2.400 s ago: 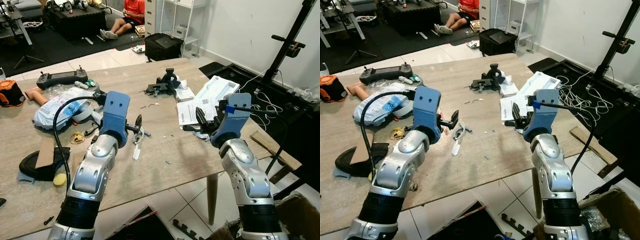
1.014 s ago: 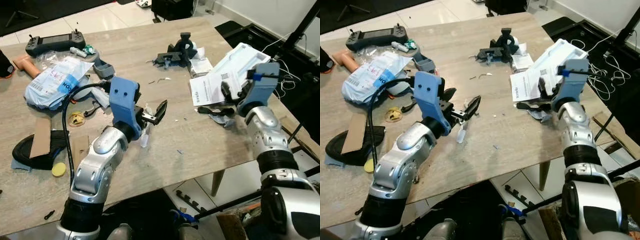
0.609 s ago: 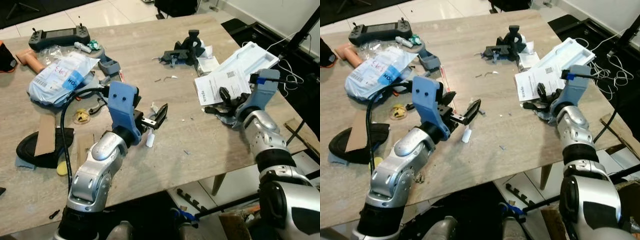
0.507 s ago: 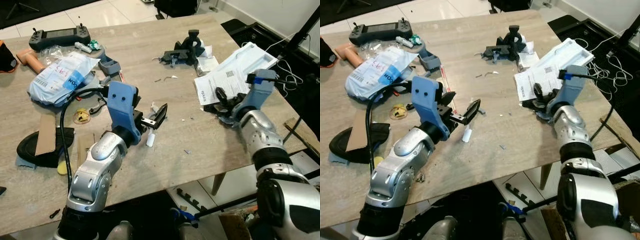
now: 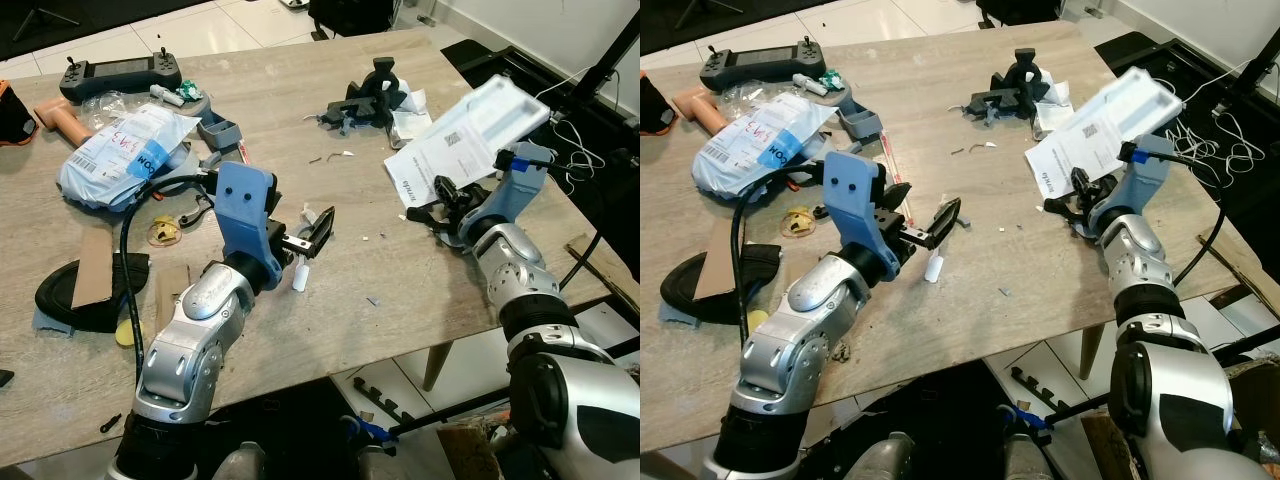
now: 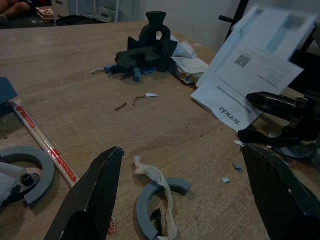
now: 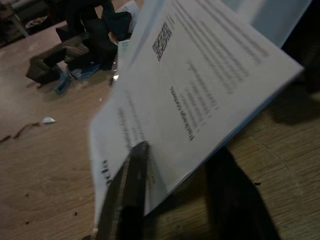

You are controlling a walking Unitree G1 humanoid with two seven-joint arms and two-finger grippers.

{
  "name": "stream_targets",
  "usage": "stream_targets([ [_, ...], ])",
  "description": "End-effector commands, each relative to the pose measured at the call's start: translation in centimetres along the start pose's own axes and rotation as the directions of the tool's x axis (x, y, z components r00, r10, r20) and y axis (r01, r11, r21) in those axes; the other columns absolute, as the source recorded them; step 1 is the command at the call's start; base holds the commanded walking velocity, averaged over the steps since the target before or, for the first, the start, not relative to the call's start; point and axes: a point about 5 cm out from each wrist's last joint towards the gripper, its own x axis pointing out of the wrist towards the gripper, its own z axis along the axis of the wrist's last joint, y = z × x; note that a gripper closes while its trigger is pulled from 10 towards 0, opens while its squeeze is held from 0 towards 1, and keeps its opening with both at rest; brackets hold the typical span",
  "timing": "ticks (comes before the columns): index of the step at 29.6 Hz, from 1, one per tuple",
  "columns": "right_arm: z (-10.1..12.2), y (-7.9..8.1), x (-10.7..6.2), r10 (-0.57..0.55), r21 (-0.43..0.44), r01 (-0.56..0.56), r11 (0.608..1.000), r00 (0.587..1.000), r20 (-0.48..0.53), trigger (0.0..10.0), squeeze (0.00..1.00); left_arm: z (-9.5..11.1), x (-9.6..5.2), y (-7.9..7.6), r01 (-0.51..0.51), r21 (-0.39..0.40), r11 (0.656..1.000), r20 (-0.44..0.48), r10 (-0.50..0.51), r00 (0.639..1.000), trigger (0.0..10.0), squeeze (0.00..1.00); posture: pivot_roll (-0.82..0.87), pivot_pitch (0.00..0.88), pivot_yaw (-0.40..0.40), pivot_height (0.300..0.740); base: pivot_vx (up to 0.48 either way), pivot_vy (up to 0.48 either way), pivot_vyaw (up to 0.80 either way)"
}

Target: Picking trash to rubbish bin

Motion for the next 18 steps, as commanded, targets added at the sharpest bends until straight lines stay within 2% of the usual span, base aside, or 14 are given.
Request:
stream_targets([
  [1, -0.7, -0.4, -0.3, -0.022, 0.029, 0.022, 0.999, 1.0, -0.012, 0.0, 0.0, 0.1, -0.1, 0.2, -0.005, 0.023, 1.0, -0.003, 0.005, 1.0, 10.0, 0.0, 0.14, 0.285, 0.008, 0.74, 0.0, 0.0, 0.0],
  [11, 0.2, 0.6, 0.2, 0.024, 0.054, -0.026, 0.998, 0.999, 0.038, 0.0, 0.0, 0.1, 0.4, 0.6, -0.017, 0.048, 0.999, 0.004, 0.017, 1.0, 10.0, 0.0, 0.13, 0.257, 0.005, 0.74, 0.0, 0.0, 0.0],
  [13, 1.4, 1.8, 0.6, 0.087, 0.066, -0.093, 0.994, 0.993, 0.084, 0.0, 0.0, 0.1, 0.7, 1.2, -0.042, 0.064, 0.997, 0.005, 0.042, 0.999, 10.0, 0.0, 0.11, 0.222, 0.003, 0.74, 0.0, 0.0, 0.0],
  [14, 1.4, 1.8, 0.6, 0.087, 0.066, -0.093, 0.994, 0.993, 0.084, 0.0, 0.0, 0.1, 0.7, 1.2, -0.042, 0.064, 0.997, 0.005, 0.042, 0.999, 10.0, 0.0, 0.11, 0.222, 0.003, 0.74, 0.0, 0.0, 0.0],
  [15, 2.3, 2.9, 0.9, 0.137, 0.073, -0.147, 0.986, 0.983, 0.126, 0.0, 0.0, 0.1, 0.6, 1.9, -0.071, 0.077, 0.994, 0.006, 0.071, 0.997, 10.0, 0.0, 0.11, 0.213, 0.005, 0.74, 0.0, 0.0, 0.0],
  [16, 2.3, 2.9, 0.9, 0.137, 0.073, -0.147, 0.986, 0.983, 0.126, 0.0, 0.0, 0.1, 0.6, 1.9, -0.071, 0.077, 0.994, 0.006, 0.071, 0.997, 10.0, 0.0, 0.11, 0.213, 0.005, 0.74, 0.0, 0.0, 0.0],
  [17, 3.1, 4.0, 1.0, 0.179, 0.073, -0.192, 0.979, 0.971, 0.16, 0.0, 0.0, 0.2, 0.6, 2.5, -0.105, 0.086, 0.991, 0.009, 0.105, 0.994, 10.0, 0.0, 0.09, 0.196, 0.009, 0.74, 0.0, 0.0, 0.0],
  [18, 3.1, 4.0, 1.0, 0.179, 0.073, -0.192, 0.979, 0.971, 0.16, 0.0, 0.0, 0.2, 0.6, 2.5, -0.105, 0.086, 0.991, 0.009, 0.105, 0.994, 10.0, 0.0, 0.09, 0.196, 0.009, 0.74, 0.0, 0.0, 0.0],
])
